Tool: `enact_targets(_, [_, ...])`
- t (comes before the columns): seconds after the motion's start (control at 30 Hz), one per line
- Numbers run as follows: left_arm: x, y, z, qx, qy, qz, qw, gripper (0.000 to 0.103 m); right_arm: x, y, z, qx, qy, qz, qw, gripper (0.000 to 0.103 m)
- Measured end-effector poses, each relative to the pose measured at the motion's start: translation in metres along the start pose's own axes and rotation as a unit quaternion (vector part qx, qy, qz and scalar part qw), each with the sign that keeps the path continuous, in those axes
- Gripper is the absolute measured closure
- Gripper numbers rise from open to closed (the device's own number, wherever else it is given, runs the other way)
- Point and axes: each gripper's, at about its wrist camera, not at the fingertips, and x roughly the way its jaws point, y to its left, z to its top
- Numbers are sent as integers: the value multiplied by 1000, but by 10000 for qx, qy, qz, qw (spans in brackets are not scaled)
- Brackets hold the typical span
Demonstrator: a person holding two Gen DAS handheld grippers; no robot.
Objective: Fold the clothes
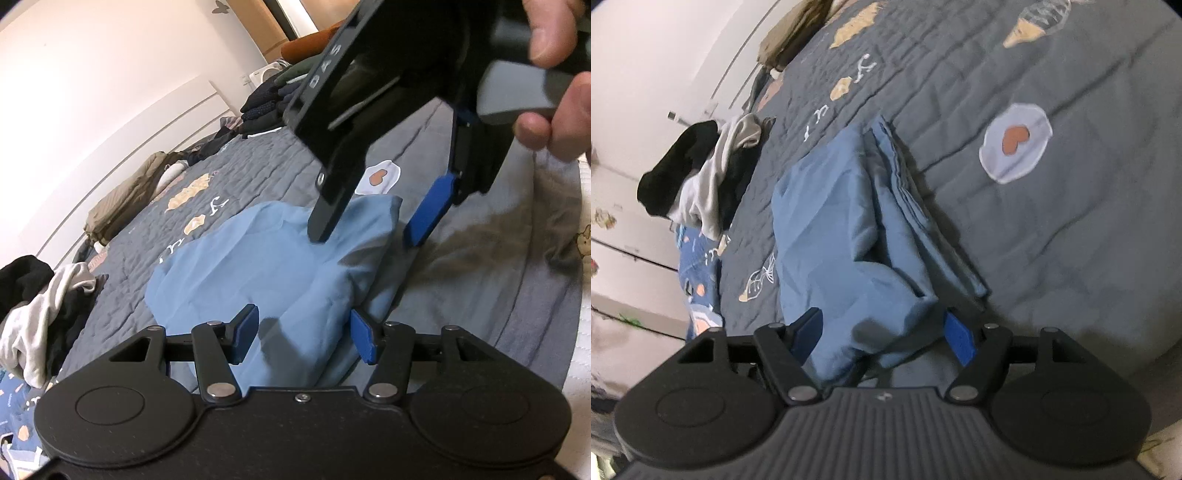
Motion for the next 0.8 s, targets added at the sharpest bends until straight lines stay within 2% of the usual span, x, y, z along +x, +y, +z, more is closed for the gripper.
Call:
enact_targets(0.1, [-1,-2,0,19,1,5,10000,49,4,-4,-2,193,-17,170,9997,39])
enact_targets(0.2, [-3,-3,0,35,-12,-36,10000,49,7,-7,-4,375,-66,322,9988,59])
enact_targets(0.23, [-4,-3,0,41,-16,-49,10000,49,7,-9,-5,442,-103,356,9983,63])
enact_targets(0.37, [-8,-6,1,126,-90,-74,9999,47,1,-14,-1,600,-308,412,9969,67])
enact_targets(0.5, [-9,-13,2,282,-221,68,9993,44,-6,-16,1,629,-546,551,9950,83])
enact_targets(0.67, [0,-22,2,509,-195,234,9982,44,3,-15,3,665,-432,657,9947,84])
enact_targets(0.73, [1,-25,1,613,-195,258,9976,44,10,-18,2,822,-330,510,9948,82])
enact_targets(0.8, [2,-26,-1,695,-166,337,9969,44,12,-19,0,819,-417,481,9946,82])
